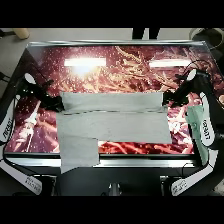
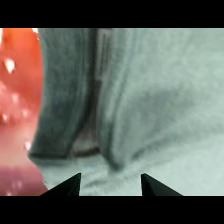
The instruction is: Fold the shirts.
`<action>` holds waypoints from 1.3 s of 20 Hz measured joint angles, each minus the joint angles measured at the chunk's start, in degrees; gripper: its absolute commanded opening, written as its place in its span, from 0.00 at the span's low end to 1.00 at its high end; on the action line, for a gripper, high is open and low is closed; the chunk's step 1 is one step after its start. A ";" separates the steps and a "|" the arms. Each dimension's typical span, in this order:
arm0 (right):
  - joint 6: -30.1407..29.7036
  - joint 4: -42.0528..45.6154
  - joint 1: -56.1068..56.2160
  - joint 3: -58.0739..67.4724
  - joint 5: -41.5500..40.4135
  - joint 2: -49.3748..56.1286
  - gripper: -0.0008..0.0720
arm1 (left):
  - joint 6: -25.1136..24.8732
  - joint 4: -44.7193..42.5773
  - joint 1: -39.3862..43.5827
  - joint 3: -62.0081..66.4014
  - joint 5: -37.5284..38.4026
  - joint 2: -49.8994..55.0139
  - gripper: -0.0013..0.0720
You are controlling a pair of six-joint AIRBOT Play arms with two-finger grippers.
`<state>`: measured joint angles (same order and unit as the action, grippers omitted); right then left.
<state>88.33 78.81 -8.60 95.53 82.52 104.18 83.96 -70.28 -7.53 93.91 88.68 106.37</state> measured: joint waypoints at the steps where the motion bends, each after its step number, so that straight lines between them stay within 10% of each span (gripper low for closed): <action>1: -0.13 -0.22 -0.44 0.11 1.86 -1.11 0.68 | 0.00 0.39 -0.87 0.24 0.96 -1.20 0.66; 15: -5.16 -5.40 -11.67 -28.30 1.44 -21.18 0.67 | -7.39 9.14 -9.03 -63.89 -14.21 -39.17 0.63; 17: -5.44 -5.55 -11.76 -28.81 1.20 -21.49 0.68 | -7.72 10.40 -8.55 -66.03 -15.41 -40.09 0.52; 19: -5.51 -5.22 -11.80 -29.75 1.38 -21.77 0.71 | -7.72 11.02 -7.34 -67.25 -17.68 -40.37 0.07; 26: -6.01 -3.78 -11.89 -43.08 -2.29 -24.94 0.70 | -8.13 11.74 -3.85 -68.39 -21.53 -40.89 0.05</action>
<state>82.32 75.02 -20.49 52.45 80.23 79.24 75.83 -58.54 -11.38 25.52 67.16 65.47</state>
